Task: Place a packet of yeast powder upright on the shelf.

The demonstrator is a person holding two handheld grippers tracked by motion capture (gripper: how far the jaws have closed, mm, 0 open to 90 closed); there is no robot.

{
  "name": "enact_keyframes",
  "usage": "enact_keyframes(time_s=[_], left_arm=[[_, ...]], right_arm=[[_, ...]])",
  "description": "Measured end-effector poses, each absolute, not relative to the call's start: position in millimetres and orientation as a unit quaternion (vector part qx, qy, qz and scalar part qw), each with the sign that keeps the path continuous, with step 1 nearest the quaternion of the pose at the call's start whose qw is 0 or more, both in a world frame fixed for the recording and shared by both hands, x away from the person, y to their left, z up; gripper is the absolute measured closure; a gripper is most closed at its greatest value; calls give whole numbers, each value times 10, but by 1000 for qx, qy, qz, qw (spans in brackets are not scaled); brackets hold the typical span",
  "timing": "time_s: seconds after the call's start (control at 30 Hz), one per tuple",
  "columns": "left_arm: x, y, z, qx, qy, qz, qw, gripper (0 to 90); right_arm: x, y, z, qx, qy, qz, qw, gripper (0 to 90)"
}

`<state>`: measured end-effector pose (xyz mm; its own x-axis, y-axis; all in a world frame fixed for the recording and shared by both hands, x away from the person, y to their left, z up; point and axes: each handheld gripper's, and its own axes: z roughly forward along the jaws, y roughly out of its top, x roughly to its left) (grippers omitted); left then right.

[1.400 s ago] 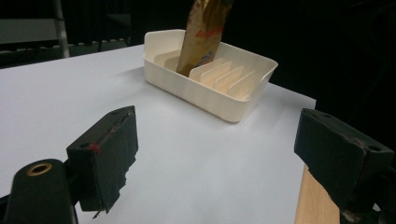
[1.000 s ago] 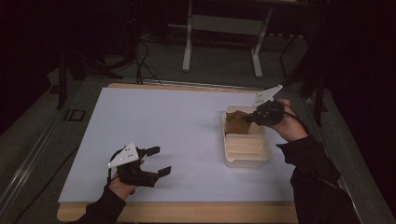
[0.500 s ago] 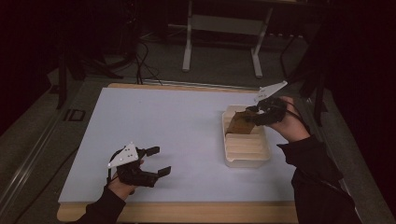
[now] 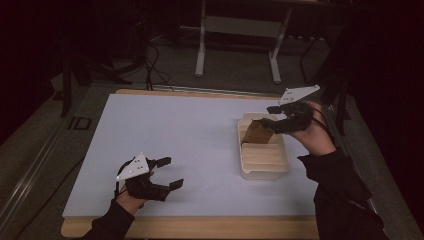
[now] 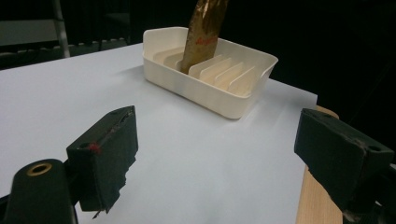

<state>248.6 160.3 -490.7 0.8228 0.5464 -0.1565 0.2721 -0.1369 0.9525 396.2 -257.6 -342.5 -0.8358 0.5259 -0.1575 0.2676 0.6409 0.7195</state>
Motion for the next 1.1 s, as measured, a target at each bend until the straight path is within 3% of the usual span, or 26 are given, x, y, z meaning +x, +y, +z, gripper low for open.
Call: enact_keyframes(time_s=[0.47, 1.1], left_arm=[[2479, 1594, -4910, 747, 273, 115, 595, 144], [2462, 1588, -4896, 747, 269, 116, 596, 144]], right_arm=[[3565, -2479, -3442, 213, 861, 428, 173, 146], [3100, -2265, -3778, 190, 855, 461, 144, 137]])
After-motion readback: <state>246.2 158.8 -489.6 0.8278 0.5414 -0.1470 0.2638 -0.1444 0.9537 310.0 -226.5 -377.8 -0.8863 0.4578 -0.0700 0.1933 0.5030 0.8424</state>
